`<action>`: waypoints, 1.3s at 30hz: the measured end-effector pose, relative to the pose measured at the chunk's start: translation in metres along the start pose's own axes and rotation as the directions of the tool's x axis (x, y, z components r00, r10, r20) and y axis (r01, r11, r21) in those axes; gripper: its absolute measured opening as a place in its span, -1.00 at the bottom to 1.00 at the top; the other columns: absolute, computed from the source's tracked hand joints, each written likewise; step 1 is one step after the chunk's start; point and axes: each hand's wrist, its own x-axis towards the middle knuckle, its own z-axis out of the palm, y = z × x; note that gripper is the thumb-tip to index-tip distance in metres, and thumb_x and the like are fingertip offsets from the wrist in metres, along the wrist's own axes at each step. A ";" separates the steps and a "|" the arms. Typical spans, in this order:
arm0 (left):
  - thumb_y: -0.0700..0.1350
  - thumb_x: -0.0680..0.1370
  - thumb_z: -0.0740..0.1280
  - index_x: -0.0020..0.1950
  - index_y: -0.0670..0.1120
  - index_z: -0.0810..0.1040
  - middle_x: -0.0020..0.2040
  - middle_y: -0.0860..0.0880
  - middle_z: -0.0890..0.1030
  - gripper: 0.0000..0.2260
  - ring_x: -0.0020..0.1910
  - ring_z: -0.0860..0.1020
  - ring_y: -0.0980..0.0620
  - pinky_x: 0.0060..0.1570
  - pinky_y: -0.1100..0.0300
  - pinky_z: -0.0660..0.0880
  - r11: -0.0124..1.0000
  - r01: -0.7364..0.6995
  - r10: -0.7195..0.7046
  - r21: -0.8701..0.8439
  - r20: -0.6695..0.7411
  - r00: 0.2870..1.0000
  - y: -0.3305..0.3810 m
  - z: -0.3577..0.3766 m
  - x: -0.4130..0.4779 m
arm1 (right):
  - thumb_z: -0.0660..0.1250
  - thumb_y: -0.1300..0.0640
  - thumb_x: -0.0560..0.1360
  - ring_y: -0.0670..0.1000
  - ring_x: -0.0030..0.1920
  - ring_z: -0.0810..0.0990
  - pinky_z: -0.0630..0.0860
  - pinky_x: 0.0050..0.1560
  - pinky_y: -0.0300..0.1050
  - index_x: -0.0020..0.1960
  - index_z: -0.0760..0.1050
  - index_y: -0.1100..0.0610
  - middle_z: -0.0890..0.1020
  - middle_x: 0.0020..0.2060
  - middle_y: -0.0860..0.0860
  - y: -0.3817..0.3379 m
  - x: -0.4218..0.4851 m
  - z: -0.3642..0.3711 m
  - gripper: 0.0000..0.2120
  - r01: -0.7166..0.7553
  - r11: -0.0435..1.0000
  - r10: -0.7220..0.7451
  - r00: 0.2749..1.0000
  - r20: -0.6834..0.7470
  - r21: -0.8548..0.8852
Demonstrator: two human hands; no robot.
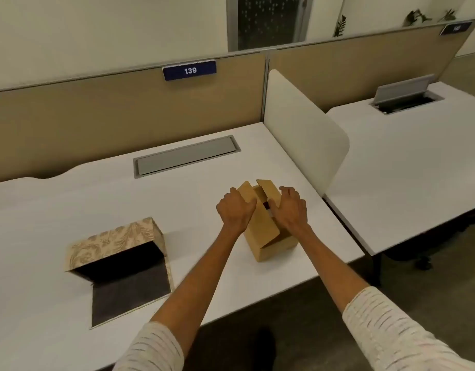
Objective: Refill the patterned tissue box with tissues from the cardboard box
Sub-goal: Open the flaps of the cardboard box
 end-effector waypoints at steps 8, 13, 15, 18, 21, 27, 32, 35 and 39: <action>0.43 0.37 0.31 0.38 -0.24 0.36 0.27 -0.22 0.52 -0.13 0.24 0.53 -0.22 0.11 -0.05 0.50 0.978 0.210 -0.209 0.004 0.114 0.971 0.017 0.027 0.001 | 0.17 -0.27 0.53 0.19 0.28 0.48 0.45 0.20 0.14 0.38 0.34 0.19 0.49 0.29 0.17 0.018 0.009 0.005 -0.37 0.073 0.997 -0.072 0.993 0.094 -0.010; 0.41 0.35 0.35 0.36 -0.19 0.40 0.25 -0.18 0.57 -0.17 0.22 0.55 -0.22 0.11 -0.04 0.50 0.963 0.254 -0.235 -0.091 0.180 0.955 0.015 0.033 0.003 | 0.23 -0.17 0.54 0.18 0.22 0.52 0.51 0.15 0.09 0.35 0.38 0.20 0.53 0.24 0.17 0.026 0.014 0.008 -0.45 0.093 0.995 -0.095 0.989 0.115 0.020; 0.38 0.33 0.36 0.35 -0.16 0.42 0.23 -0.16 0.58 -0.20 0.21 0.56 -0.22 0.09 -0.03 0.51 0.939 0.294 -0.257 -0.177 0.205 0.945 0.012 0.031 0.005 | 0.25 -0.15 0.53 0.17 0.21 0.54 0.51 0.15 0.06 0.34 0.40 0.19 0.55 0.23 0.15 0.031 0.019 0.005 -0.47 0.086 0.994 -0.093 0.989 0.111 0.069; 0.31 0.31 0.33 0.39 -0.14 0.39 0.21 -0.17 0.60 -0.22 0.14 0.60 -0.23 0.13 -0.08 0.59 0.905 0.302 -0.236 -0.300 0.235 0.943 0.000 0.023 0.008 | 0.25 -0.13 0.54 0.13 0.16 0.59 0.52 0.11 0.03 0.31 0.46 0.16 0.60 0.19 0.10 0.041 0.025 0.000 -0.53 0.045 0.984 -0.061 0.994 0.086 0.172; 0.15 0.34 0.42 0.38 -0.12 0.41 0.15 -0.18 0.63 -0.32 0.02 0.64 -0.13 0.00 -0.14 0.65 0.857 0.204 -0.137 -0.474 0.173 0.975 -0.019 0.018 0.010 | 0.23 -0.06 0.57 0.09 0.06 0.64 0.55 0.01 -0.01 0.25 0.52 0.12 0.67 0.11 0.06 0.050 0.029 -0.007 -0.64 0.067 0.971 -0.068 0.998 -0.003 0.228; -0.07 0.40 0.46 0.35 -0.07 0.34 0.19 -0.10 0.54 -0.44 -0.15 0.65 0.06 -0.36 0.25 0.63 0.805 0.026 0.005 -0.593 0.051 0.999 -0.049 0.008 0.010 | 0.19 0.19 0.54 0.18 -0.10 0.66 0.53 -0.19 -0.06 0.20 0.58 0.20 0.72 -0.04 0.16 0.076 0.047 -0.020 -0.70 0.044 0.995 -0.033 0.992 -0.120 0.092; -0.28 0.42 0.44 0.32 -0.18 0.38 0.19 -0.02 0.50 -0.50 0.11 0.55 -0.02 -0.01 0.16 0.62 0.826 -0.050 0.013 -0.562 -0.070 0.997 -0.071 0.013 0.003 | 0.20 0.19 0.55 0.21 -0.08 0.65 0.54 -0.11 0.00 0.22 0.57 0.23 0.70 -0.03 0.20 0.093 0.053 -0.018 -0.69 -0.014 0.996 0.022 0.996 -0.082 0.091; -0.28 0.45 0.44 0.32 -0.20 0.40 0.27 -0.13 0.51 -0.54 0.17 0.55 -0.11 0.03 0.11 0.58 0.845 0.015 -0.049 -0.535 -0.049 0.998 -0.081 0.020 -0.002 | 0.23 0.18 0.56 0.23 0.02 0.62 0.52 -0.02 0.05 0.40 0.39 0.24 0.67 0.04 0.21 0.095 0.052 -0.011 -0.58 -0.070 0.993 0.074 0.996 -0.039 0.092; -0.15 0.50 0.43 0.33 -0.15 0.45 0.35 -0.12 0.50 -0.58 0.27 0.52 -0.13 0.17 -0.05 0.55 0.886 0.090 -0.101 -0.455 0.000 0.995 -0.089 0.030 -0.007 | 0.27 0.15 0.56 0.23 0.28 0.48 0.44 0.18 0.16 0.48 0.22 0.24 0.49 0.31 0.22 0.096 0.049 0.002 -0.46 -0.109 0.993 0.106 0.993 0.052 0.052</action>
